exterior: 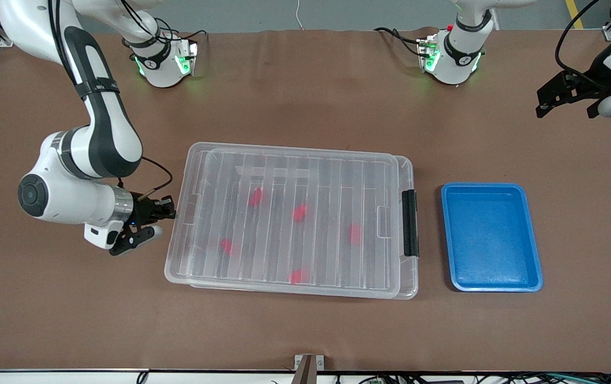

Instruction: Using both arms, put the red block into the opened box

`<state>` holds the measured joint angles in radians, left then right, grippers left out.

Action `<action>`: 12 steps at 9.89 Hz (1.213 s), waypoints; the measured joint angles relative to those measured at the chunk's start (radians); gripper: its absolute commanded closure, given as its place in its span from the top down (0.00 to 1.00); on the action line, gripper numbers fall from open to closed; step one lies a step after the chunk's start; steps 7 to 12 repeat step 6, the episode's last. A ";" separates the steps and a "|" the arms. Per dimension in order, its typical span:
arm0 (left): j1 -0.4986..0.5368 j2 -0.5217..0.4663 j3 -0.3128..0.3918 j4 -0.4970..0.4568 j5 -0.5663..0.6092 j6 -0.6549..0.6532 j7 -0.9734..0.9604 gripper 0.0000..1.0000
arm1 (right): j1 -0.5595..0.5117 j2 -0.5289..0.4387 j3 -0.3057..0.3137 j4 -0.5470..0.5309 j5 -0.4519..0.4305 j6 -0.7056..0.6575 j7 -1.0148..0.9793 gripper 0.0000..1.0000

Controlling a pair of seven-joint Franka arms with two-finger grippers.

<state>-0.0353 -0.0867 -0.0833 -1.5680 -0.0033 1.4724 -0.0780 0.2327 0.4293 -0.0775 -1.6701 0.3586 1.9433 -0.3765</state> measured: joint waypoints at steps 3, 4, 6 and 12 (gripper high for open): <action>0.001 0.016 0.001 0.026 0.000 0.006 0.000 1.00 | -0.007 -0.001 -0.013 0.021 0.000 -0.013 0.012 1.00; 0.002 0.027 0.002 0.044 0.000 0.007 0.000 1.00 | -0.026 -0.010 -0.031 0.050 -0.007 -0.042 0.065 1.00; 0.002 0.045 0.003 0.060 0.001 0.007 0.000 1.00 | -0.087 -0.098 -0.055 0.093 -0.135 -0.095 0.217 1.00; 0.002 0.045 0.003 0.060 0.001 0.007 0.000 1.00 | -0.087 -0.098 -0.055 0.093 -0.135 -0.095 0.217 1.00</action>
